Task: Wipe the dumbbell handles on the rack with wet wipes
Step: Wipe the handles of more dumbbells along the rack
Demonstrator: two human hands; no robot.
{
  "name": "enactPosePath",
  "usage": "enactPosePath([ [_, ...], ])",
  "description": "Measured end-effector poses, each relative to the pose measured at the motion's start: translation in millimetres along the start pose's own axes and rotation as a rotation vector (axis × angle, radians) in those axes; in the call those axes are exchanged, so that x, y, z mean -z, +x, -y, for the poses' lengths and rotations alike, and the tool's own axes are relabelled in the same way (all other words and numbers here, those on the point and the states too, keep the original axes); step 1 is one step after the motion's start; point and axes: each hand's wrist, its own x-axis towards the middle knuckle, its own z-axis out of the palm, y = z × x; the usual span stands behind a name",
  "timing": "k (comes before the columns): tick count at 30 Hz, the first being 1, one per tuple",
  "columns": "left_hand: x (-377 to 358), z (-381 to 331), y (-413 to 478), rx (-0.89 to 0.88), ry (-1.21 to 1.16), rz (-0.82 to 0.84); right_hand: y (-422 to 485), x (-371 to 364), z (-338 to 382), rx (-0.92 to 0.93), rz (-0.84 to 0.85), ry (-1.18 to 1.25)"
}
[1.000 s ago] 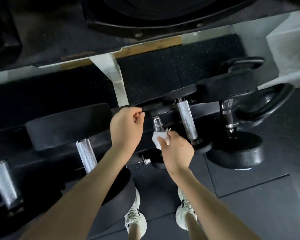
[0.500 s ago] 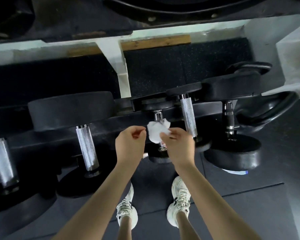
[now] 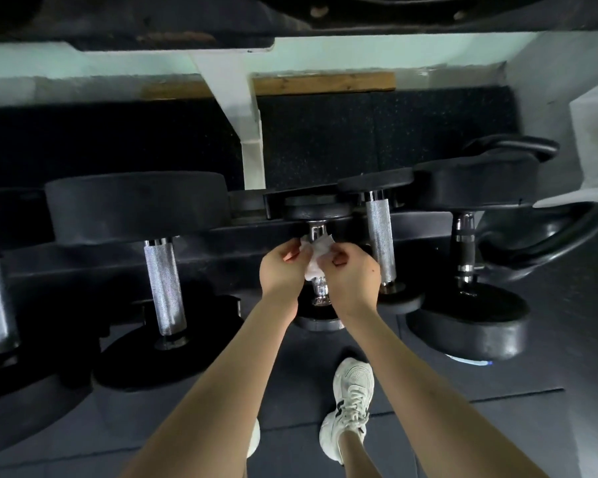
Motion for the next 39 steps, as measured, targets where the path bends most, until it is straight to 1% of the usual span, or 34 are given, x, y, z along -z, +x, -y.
enactPosePath([
  [2,-4,2,5,0.025,0.073,-0.058,4,-6,0,0.003,-0.02,-0.02],
  [4,-6,5,7,0.072,0.072,-0.075,7,-6,-1,0.011,-0.009,-0.002],
  [7,-10,4,8,0.139,-0.111,-0.03,9,-3,2,0.022,-0.019,0.097],
  [9,-14,-3,10,0.129,-0.195,-0.028,15,-6,11,0.033,-0.07,0.179],
  [11,-17,-9,13,0.102,-0.216,-0.014,22,-7,18,0.023,-0.101,0.25],
  [12,-18,-10,14,0.08,-0.195,0.003,25,-8,17,0.034,-0.091,0.242],
  [14,-15,-6,15,0.001,-0.101,0.055,26,-5,10,0.086,-0.02,0.123],
  [17,-5,-2,16,-0.144,0.138,0.122,22,5,-7,0.157,0.102,-0.113],
  [20,3,-4,19,-0.199,0.35,0.176,16,9,-7,0.17,0.16,-0.301],
  [25,6,-2,17,-0.191,0.598,0.212,10,11,-8,0.124,0.209,-0.404],
  [28,5,13,12,-0.147,0.859,0.201,-3,6,-19,0.111,0.247,-0.586],
  [30,4,21,11,-0.1,0.966,0.179,-9,4,-18,0.14,0.238,-0.665],
  [33,4,16,7,-0.061,1.019,0.206,-11,10,-8,0.222,0.226,-0.727],
  [35,8,9,3,-0.045,1.002,0.215,-16,18,-4,0.254,0.225,-0.737],
  [37,15,2,-10,-0.032,0.919,0.191,-24,31,-5,0.257,0.22,-0.658],
  [39,25,-3,-27,-0.044,0.773,0.156,-36,45,-5,0.213,0.24,-0.498],
])
